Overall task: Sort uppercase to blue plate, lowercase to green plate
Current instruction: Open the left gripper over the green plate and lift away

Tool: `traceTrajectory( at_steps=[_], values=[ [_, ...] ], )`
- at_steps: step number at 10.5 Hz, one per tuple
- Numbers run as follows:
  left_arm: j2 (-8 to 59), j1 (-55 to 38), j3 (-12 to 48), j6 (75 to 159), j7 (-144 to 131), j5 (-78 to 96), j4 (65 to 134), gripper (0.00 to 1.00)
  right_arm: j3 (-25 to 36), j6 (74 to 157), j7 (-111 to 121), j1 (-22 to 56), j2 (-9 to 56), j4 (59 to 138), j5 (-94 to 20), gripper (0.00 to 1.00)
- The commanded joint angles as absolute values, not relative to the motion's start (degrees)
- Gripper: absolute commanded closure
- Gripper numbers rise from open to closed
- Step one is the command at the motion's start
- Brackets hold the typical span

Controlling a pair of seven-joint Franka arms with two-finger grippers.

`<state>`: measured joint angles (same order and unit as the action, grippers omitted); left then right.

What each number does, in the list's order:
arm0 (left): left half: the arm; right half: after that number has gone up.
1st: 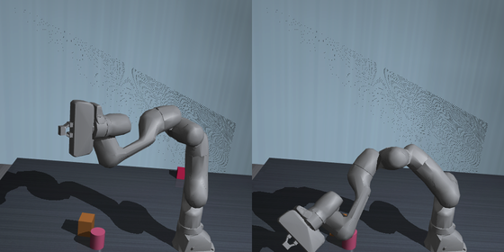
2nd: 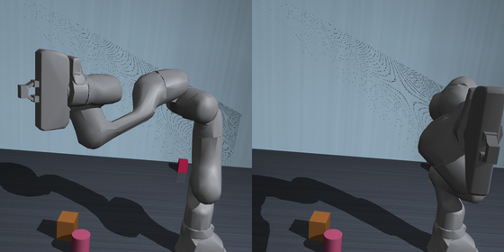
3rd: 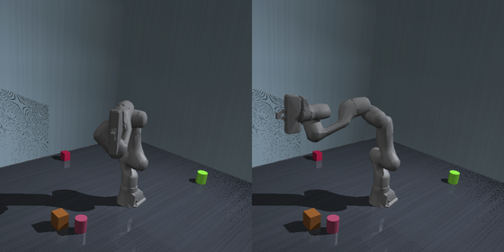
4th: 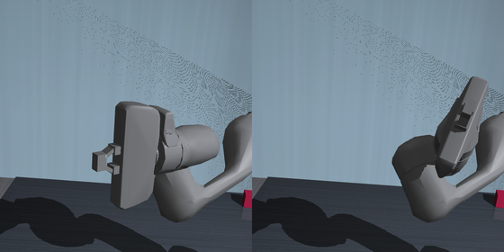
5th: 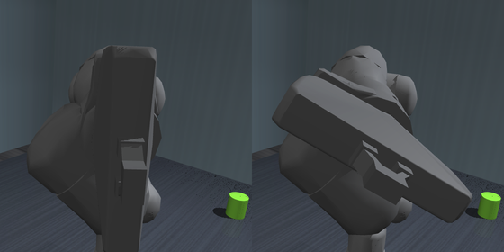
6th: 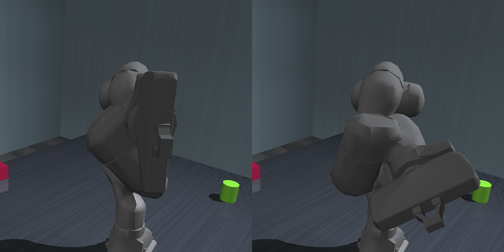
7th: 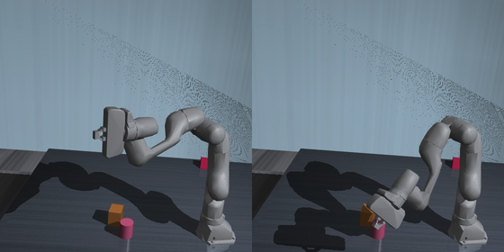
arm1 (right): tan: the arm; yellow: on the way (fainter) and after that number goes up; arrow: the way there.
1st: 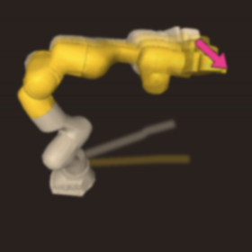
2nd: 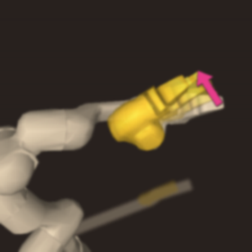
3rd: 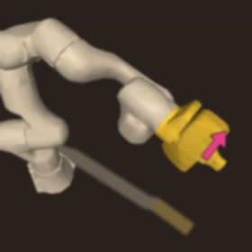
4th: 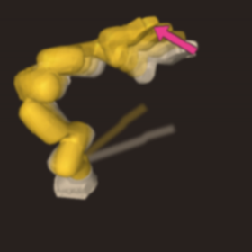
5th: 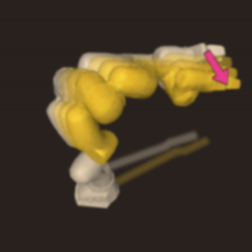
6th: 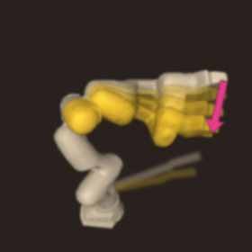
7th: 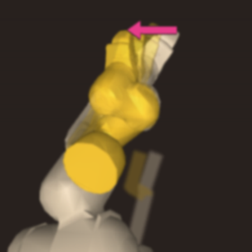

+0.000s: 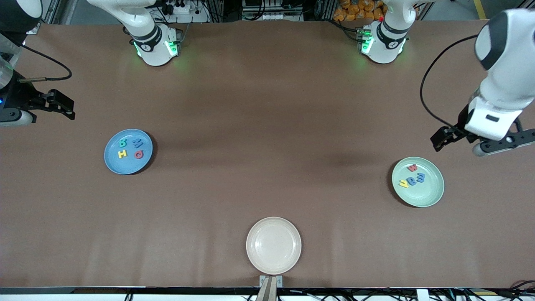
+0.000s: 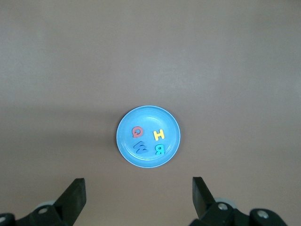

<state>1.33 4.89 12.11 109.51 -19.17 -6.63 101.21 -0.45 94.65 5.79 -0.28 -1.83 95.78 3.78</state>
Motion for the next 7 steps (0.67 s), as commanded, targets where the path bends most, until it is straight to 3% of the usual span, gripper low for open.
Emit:
traceTrajectory(
  at_steps=[1, 4, 7],
  values=[
    [2.46, 4.13, 11.25, 97.88, -10.23, -0.72, 90.91, 0.00, -0.18, 94.48, 5.27, 0.00, -3.25, 97.03, 3.87, 0.00],
    [1.67, 4.30, 11.16, 85.72, -3.97, 1.14, 83.96, 0.00, -0.18, 94.39, 5.27, 0.00, -3.25, 97.03, 3.87, 0.00],
    [1.32, 4.31, 10.81, 82.19, -1.85, 0.62, 79.99, 0.00, -0.18, 94.39, 5.27, 0.00, -3.25, 96.94, 3.87, 0.00]
  ],
)
